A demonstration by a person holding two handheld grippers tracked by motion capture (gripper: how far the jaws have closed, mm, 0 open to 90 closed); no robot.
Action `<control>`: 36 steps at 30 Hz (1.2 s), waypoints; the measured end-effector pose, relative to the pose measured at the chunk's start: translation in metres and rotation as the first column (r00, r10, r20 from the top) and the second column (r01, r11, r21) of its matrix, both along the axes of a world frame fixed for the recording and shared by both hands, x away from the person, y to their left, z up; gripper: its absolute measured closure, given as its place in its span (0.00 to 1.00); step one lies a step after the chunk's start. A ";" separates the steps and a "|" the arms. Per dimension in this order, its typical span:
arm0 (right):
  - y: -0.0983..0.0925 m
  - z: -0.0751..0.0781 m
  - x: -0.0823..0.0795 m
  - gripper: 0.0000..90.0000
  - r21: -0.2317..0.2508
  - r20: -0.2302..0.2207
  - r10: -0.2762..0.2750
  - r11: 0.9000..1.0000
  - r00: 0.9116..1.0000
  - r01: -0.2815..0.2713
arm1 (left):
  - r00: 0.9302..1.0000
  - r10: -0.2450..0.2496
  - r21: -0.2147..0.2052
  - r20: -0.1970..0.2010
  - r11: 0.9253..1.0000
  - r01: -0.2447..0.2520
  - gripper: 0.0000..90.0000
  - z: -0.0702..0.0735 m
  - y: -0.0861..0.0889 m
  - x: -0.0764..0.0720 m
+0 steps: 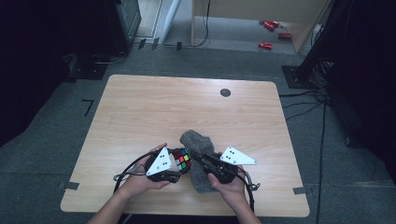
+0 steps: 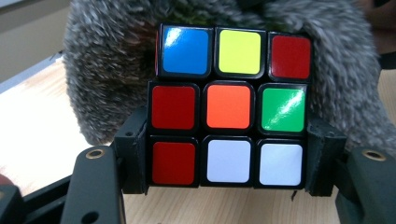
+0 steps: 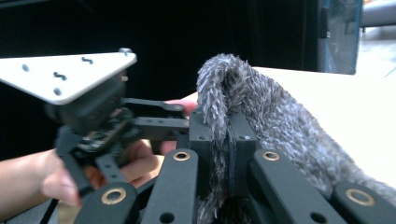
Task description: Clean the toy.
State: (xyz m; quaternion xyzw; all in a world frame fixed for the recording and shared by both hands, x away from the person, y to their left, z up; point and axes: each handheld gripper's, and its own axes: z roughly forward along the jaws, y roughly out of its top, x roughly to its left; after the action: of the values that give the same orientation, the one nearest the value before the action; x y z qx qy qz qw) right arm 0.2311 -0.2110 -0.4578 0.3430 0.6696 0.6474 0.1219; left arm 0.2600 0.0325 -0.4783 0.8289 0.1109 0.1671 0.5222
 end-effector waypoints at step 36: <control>-0.001 -0.007 0.002 0.94 0.016 -0.065 -0.050 0.999 0.997 0.051 | 1.000 0.010 0.003 -0.010 1.000 -0.010 0.39 0.003 0.002 0.001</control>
State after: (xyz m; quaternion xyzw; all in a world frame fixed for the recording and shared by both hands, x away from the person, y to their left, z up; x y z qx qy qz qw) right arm 0.2333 -0.2117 -0.4649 0.3818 0.6584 0.6387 0.1136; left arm 0.2610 0.0346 -0.4756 0.8300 0.1177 0.1657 0.5194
